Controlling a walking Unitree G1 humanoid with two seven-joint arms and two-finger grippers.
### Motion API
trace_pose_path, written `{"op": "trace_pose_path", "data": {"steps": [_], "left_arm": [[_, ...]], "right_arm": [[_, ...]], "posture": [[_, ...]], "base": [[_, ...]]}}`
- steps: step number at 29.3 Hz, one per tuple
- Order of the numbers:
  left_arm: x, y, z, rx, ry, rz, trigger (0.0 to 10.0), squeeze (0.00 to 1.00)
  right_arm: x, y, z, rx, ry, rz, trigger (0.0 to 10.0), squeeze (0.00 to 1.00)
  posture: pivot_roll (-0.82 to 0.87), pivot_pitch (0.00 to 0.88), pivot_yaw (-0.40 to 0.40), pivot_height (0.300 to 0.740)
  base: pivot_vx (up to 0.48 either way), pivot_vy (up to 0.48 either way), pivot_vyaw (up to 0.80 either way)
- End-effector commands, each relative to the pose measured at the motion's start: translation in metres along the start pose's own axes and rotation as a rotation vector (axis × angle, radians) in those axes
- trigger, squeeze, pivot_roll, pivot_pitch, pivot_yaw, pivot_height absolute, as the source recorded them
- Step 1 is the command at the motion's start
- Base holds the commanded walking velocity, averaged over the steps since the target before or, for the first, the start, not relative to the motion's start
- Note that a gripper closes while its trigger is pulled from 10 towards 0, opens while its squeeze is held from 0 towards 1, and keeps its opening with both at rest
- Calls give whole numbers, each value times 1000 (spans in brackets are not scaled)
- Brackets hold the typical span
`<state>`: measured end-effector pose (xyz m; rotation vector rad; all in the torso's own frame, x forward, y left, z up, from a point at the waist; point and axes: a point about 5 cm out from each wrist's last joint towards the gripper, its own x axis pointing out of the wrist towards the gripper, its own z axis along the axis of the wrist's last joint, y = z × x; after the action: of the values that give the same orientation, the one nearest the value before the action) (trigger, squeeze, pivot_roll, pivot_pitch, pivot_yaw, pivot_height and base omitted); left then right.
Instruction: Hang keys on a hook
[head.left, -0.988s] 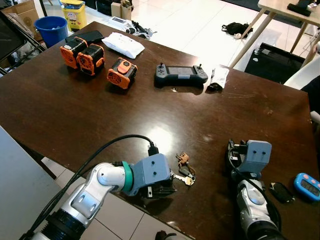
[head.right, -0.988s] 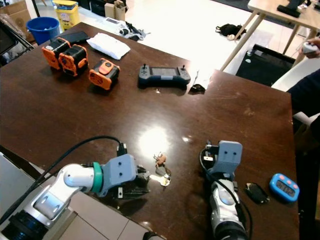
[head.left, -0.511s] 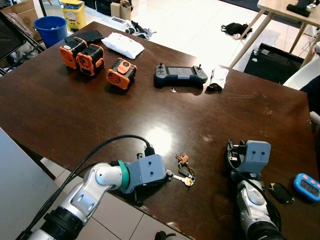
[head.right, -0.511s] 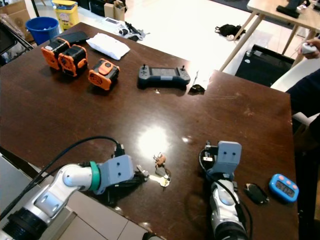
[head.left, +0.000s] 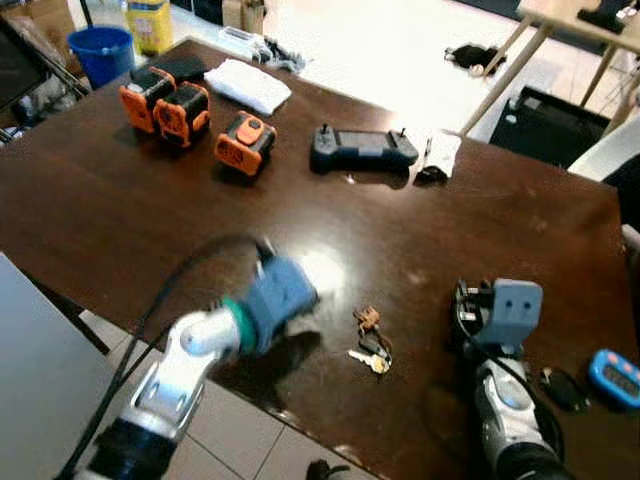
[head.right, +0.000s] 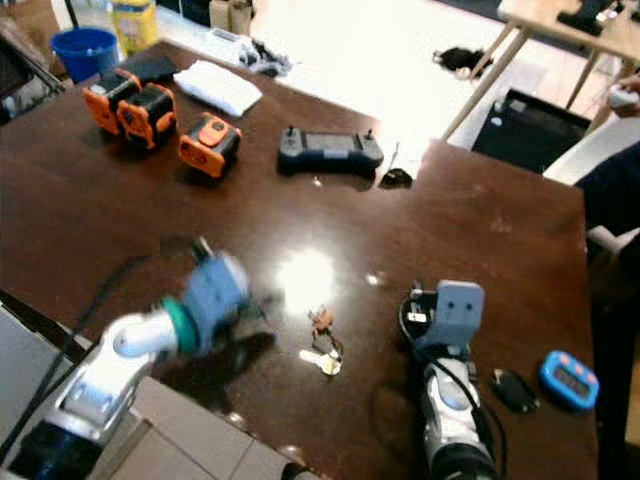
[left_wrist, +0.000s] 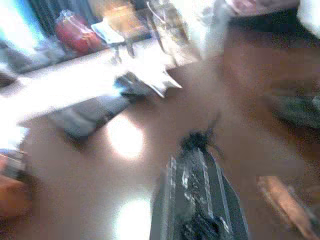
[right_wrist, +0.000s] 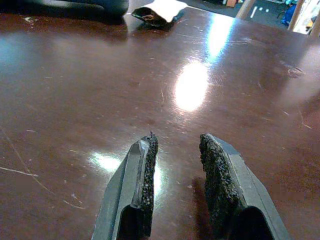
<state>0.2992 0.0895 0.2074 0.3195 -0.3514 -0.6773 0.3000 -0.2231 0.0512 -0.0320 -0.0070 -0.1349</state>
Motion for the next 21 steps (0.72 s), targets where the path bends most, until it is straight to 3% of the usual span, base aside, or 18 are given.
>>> {"op": "trace_pose_path", "data": {"steps": [1,3,5,8,11,13,17,21], "left_arm": [[-2,5,23,-6,-89,95,10000,0],[-3,6,25,-9,-96,105,10000,0],[-3,11,28,-82,-104,185,10000,0],[-6,11,11,-53,-14,227,10000,0],[-7,9,5,-82,12,236,10000,0],[-10,9,-3,-58,62,270,10000,0],[-11,9,-4,-47,75,287,10000,0],[-23,12,-17,-9,148,365,10000,0]], "right_arm": [[-31,5,-48,11,255,20,10000,0],[-31,5,-48,11,254,21,10000,0],[-31,6,-48,10,254,26,10000,0],[-30,8,-47,7,253,37,10000,0],[-29,8,-47,6,253,39,10000,0],[-28,9,-46,4,250,47,10000,0],[-28,9,-45,3,248,50,10000,0],[-21,13,-36,24,189,69,10000,0]], "posture": [[-77,127,11,740],[-77,127,11,740],[-74,121,4,740],[-76,118,-4,740],[-74,117,-6,740],[-73,116,-8,740],[-73,116,-8,740],[-71,119,-16,740]], "base": [[0,0,0],[0,0,0],[0,0,0],[0,0,0],[0,0,0],[0,0,0],[0,0,0],[0,0,0]]}}
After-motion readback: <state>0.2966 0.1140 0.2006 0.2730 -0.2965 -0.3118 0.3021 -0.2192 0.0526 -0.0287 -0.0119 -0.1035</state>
